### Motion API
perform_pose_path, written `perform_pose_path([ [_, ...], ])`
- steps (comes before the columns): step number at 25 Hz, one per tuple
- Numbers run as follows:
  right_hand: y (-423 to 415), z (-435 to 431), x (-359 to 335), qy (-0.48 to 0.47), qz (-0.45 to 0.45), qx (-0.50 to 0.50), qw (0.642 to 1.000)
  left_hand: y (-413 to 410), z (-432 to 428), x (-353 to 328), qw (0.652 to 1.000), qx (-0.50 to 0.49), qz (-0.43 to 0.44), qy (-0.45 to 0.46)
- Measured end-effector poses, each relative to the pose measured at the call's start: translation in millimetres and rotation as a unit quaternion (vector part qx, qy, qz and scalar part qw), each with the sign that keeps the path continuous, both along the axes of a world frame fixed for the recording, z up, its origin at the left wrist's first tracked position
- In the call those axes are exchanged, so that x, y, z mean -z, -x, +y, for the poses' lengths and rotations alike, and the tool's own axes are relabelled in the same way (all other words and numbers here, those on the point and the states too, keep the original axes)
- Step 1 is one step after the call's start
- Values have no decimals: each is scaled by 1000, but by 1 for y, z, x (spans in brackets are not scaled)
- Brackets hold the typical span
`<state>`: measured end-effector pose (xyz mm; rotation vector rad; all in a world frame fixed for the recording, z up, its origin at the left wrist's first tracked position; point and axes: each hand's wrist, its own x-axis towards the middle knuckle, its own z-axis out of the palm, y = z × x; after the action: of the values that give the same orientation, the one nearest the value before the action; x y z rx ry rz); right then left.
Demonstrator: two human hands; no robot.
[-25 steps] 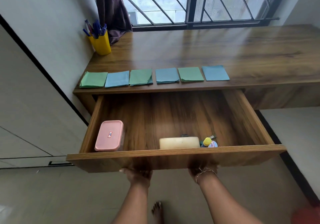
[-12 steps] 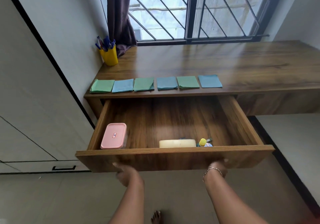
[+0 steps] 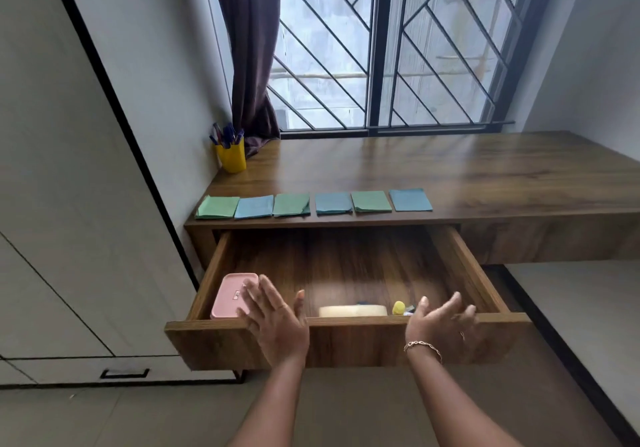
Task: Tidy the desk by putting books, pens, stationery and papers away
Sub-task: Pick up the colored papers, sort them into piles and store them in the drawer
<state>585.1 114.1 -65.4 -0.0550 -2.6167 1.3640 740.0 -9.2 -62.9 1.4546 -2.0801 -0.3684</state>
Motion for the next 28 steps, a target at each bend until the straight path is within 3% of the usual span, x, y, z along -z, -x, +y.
perform_pose_path([
  [3, -10, -16, -14, -115, 27, -144, 983, -4, -11, -3, 996, 60, -64, 35],
  [7, -11, -38, -38, -267, 75, -315, 908, -6, -32, -11, 991, 84, -101, 39],
  [12, 3, -77, -49, -342, 83, -404, 845, -4, -66, -19, 987, 101, -125, 20],
  [21, 26, -162, -61, -361, 70, -429, 825, 29, -148, -38, 979, 135, -156, -3],
  [28, 31, -215, -66, -351, 79, -417, 835, 47, -206, -48, 973, 149, -178, -9],
])
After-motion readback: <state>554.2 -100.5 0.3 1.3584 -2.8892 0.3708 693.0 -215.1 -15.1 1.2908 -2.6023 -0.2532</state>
